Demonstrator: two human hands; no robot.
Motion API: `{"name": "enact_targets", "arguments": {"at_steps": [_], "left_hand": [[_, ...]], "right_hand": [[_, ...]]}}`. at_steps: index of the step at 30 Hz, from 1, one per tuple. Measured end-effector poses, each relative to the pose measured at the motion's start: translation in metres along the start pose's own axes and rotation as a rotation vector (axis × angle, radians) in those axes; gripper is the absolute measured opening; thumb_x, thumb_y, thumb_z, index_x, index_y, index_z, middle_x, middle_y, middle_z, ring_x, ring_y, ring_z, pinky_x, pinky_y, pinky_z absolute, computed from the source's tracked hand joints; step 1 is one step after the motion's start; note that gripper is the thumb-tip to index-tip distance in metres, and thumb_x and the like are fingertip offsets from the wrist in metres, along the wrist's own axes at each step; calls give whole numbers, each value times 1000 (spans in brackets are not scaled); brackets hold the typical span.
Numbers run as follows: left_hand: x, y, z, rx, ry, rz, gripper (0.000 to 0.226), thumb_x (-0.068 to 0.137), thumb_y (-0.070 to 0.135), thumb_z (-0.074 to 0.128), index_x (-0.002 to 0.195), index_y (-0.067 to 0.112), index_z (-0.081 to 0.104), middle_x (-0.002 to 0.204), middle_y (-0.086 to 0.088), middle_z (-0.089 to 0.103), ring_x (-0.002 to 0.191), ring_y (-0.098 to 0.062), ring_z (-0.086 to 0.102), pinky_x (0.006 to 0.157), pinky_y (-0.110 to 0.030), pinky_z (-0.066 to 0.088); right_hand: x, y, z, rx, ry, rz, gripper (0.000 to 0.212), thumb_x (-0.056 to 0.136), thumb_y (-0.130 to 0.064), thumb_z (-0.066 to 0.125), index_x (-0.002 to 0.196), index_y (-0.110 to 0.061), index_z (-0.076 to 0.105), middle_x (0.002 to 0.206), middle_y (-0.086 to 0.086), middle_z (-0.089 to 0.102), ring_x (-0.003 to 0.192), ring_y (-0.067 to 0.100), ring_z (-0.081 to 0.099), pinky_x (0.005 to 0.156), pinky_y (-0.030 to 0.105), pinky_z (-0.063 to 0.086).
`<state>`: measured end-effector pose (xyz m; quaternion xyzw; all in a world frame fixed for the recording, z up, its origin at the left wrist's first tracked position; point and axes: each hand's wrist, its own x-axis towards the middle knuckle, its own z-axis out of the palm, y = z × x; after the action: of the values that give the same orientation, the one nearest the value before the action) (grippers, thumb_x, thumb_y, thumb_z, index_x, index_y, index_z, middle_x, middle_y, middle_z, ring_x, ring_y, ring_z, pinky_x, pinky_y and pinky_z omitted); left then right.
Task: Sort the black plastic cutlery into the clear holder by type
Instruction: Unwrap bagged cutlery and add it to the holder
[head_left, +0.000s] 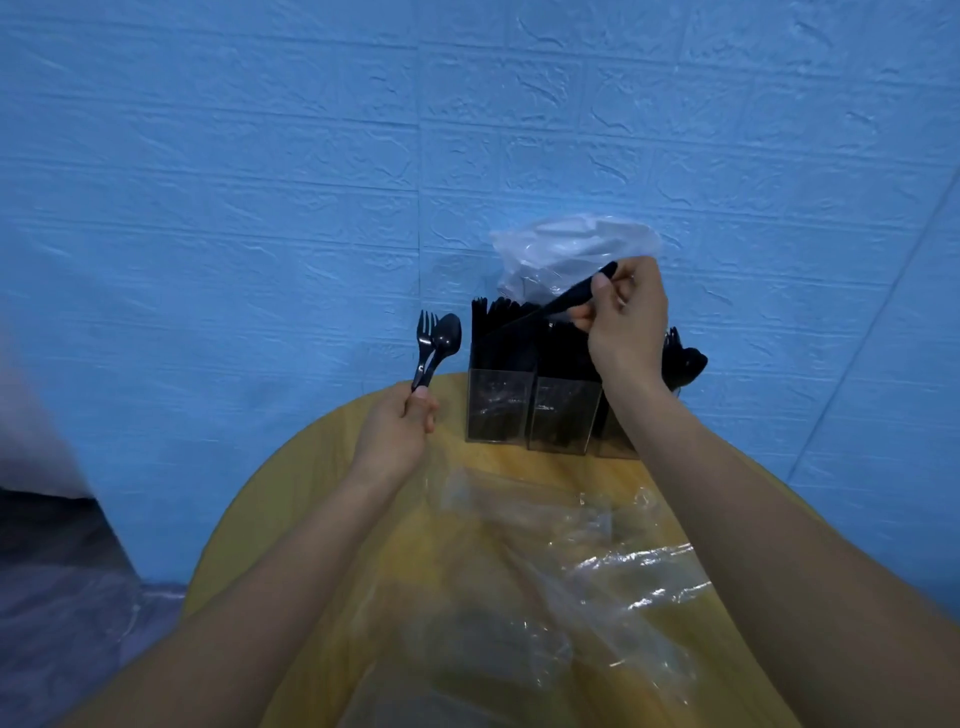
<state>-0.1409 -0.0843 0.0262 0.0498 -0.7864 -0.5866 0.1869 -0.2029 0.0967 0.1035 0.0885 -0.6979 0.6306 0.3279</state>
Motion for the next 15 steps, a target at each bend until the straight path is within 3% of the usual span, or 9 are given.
{"name": "enact_targets", "arguments": {"at_steps": [4,7,11,15], "left_hand": [[3,4,4,-72,-51,22,28,102,21,34,82,18,54,67,4,45,56,-8,38,55,-23,32],[3,5,5,-95,-88,41,27,102,20,35,85,20,55,67,5,45,55,-6,38,55,-21,32],[1,6,4,-129,-118,35,24,102,17,35,89,18,56,68,4,46,54,-3,39,52,-14,33],[-1,5,1,-137,-141,39,26,102,14,35,88,21,55,68,5,47,53,-1,40,52,-12,33]], "right_hand": [[1,5,8,-197,-27,-260,7,98,-11,45,93,-15,42,72,-11,49,60,14,59,65,39,52],[-5,17,16,-324,-119,-390,3,97,-10,46,95,-10,48,65,-1,54,63,21,61,61,43,51],[-9,37,29,-490,-209,-429,9,97,-11,47,103,-5,49,71,12,63,64,31,60,58,46,50],[-11,45,36,-598,-243,-398,18,96,-9,51,112,-3,49,83,14,64,70,31,58,59,44,49]]}}
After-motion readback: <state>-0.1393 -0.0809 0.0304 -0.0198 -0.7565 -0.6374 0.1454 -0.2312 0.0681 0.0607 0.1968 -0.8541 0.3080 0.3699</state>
